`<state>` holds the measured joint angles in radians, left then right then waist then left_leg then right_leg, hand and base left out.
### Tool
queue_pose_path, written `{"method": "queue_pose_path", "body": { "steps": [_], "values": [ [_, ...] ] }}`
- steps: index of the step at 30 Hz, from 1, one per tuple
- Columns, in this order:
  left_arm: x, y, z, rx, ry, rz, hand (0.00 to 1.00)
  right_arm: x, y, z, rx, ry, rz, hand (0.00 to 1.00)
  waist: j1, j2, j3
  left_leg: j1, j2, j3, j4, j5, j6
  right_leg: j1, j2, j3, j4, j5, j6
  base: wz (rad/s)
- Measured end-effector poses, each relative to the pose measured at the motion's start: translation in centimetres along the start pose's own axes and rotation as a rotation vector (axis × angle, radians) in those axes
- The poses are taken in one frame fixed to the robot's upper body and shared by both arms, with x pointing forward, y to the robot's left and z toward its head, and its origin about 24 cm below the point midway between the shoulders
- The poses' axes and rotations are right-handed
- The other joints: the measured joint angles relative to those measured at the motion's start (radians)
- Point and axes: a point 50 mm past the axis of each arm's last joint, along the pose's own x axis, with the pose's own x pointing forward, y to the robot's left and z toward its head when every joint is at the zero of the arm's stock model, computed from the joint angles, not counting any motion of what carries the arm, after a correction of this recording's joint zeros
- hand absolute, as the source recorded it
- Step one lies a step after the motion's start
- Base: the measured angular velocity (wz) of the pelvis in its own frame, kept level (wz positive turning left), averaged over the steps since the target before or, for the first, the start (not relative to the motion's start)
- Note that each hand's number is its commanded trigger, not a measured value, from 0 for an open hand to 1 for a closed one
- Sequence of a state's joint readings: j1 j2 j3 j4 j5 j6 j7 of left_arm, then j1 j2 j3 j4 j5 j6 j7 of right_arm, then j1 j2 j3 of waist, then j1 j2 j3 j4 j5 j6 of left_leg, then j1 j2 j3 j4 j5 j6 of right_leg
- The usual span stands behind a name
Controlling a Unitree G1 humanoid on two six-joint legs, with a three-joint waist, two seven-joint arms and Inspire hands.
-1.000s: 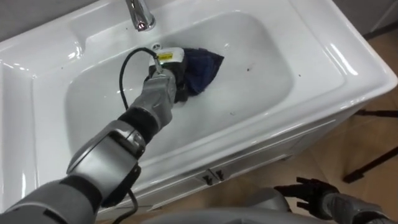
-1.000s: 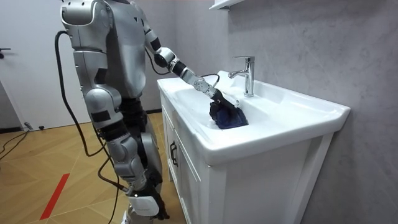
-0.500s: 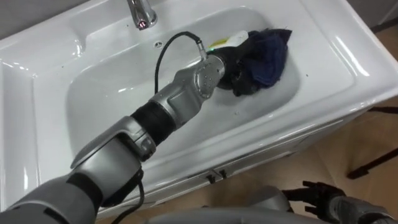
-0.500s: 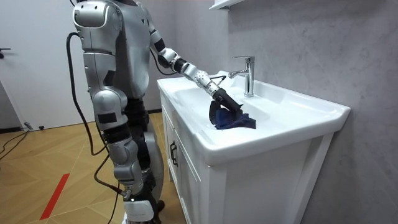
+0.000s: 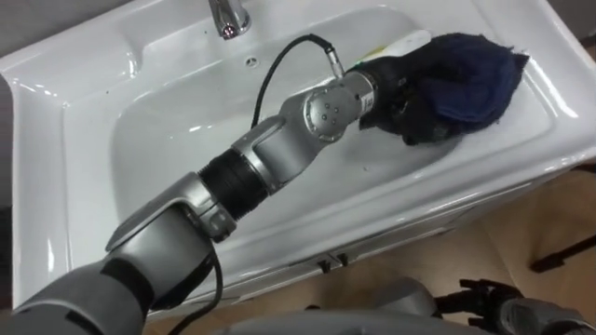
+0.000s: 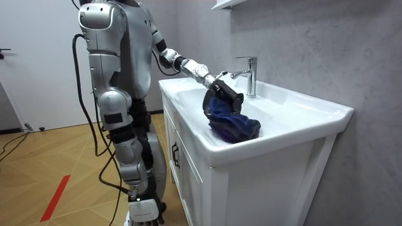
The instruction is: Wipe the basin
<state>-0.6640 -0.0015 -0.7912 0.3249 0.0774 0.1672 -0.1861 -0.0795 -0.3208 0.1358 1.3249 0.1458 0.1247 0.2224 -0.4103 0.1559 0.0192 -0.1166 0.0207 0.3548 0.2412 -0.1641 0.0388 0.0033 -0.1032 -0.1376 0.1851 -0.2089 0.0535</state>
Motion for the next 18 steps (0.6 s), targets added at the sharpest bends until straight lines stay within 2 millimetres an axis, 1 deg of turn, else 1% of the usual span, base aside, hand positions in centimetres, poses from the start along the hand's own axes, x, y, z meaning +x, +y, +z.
{"method": "queue_pose_path", "body": {
  "steps": [2, 4, 6, 11, 12, 18],
  "values": [
    [0.4, -0.7, 0.9, -0.01, -0.036, -0.039, 1.0, 0.0, 0.0, 0.1, 0.0, -0.001, -0.001, 0.0, -0.008, 0.002, 0.001, 0.005, 0.001, 0.005, 0.0, 0.0, 0.0, 0.002, 0.001, 0.005, 0.001, 0.0, 0.0, -0.12],
    [0.6, -1.4, 1.6, -0.015, -0.07, -0.086, 1.0, 0.0, 0.0, 0.2, -0.004, 0.002, -0.002, 0.0, -0.02, 0.006, 0.0037, 0.013, 0.002, 0.018, 0.0, 0.0, 0.0, 0.003, 0.005, 0.019, 0.002, 0.0, -0.001, -0.19],
    [0.6, -1.3, 1.6, -0.017, -0.074, -0.085, 1.0, 0.0, -0.1, 0.1, -0.013, 0.011, -0.004, 0.0, -0.024, 0.007, 0.0043, 0.021, 0.004, 0.024, -0.002, 0.0, 0.0, 0.005, 0.008, 0.03, 0.003, -0.001, -0.004, -0.17],
    [0.5, -1.0, 1.1, -0.017, -0.052, -0.083, 1.0, 0.0, -0.1, -0.2, -0.032, 0.04, -0.007, 0.0, -0.02, -0.004, 0.012, 0.036, 0.007, 0.027, -0.003, 0.0, -0.001, 0.007, 0.011, 0.05, 0.006, -0.008, -0.004, -0.09],
    [0.5, -0.9, 0.9, -0.021, -0.044, -0.087, 1.0, 0.0, -0.1, -0.4, -0.041, 0.052, -0.002, 0.0, -0.02, -0.008, 0.0151, 0.041, 0.007, 0.028, -0.004, 0.0, -0.001, 0.011, 0.011, 0.051, 0.005, -0.008, -0.004, 0.0],
    [0.2, -1.1, -1.4, -0.072, -0.006, -0.086, 1.0, 0.0, 0.0, -0.5, -0.097, 0.089, 0.001, 0.0, -0.02, -0.015, 0.0199, 0.044, 0.01, 0.029, -0.004, 0.001, -0.002, 0.014, 0.015, 0.05, 0.003, -0.007, -0.007, 0.0]
  ]
}}
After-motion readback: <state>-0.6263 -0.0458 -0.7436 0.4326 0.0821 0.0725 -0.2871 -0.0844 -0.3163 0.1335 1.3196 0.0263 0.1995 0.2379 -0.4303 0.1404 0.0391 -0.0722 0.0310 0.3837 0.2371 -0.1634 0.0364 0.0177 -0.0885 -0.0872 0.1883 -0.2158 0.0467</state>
